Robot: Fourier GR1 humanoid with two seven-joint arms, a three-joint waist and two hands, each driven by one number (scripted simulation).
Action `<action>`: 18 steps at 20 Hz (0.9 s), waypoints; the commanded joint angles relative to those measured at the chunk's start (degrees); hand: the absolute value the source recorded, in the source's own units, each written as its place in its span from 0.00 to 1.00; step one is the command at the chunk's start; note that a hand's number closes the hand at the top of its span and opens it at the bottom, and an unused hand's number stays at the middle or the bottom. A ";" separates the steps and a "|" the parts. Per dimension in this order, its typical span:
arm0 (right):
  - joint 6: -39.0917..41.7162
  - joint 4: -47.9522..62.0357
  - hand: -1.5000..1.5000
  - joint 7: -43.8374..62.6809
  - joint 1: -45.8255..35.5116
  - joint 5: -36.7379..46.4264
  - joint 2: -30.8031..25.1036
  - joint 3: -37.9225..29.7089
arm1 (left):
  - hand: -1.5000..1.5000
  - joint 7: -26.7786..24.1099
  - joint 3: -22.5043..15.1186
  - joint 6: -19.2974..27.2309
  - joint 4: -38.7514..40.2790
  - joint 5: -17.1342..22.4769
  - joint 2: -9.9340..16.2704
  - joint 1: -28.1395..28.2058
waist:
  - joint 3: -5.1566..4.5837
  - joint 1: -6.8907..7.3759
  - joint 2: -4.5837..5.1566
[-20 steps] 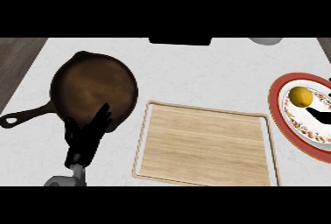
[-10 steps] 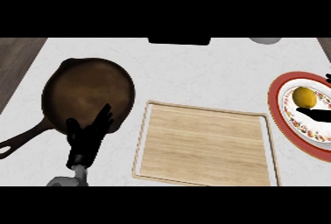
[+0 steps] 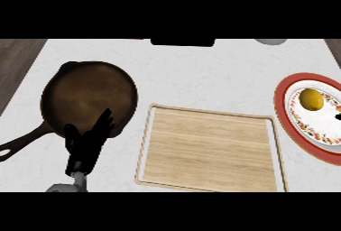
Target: Pick the lemon from the tray and place it in the plate
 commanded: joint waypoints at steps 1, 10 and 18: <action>12.05 1.59 0.00 0.49 1.38 -0.79 -5.37 -0.76 | 0.50 -0.13 -1.21 2.00 -0.35 -1.38 -1.86 0.59 | 0.03 -0.40 -0.09; 23.62 -1.54 0.00 -10.95 13.83 2.73 -7.11 2.85 | 0.50 -0.28 0.77 0.81 1.10 -0.13 -0.71 0.16 | 0.06 -2.05 -0.39; 19.91 -3.54 0.00 -16.13 20.16 4.88 -8.49 4.46 | 0.50 0.79 0.60 -0.04 -1.00 0.18 -0.05 1.21 | 0.10 -1.95 -0.64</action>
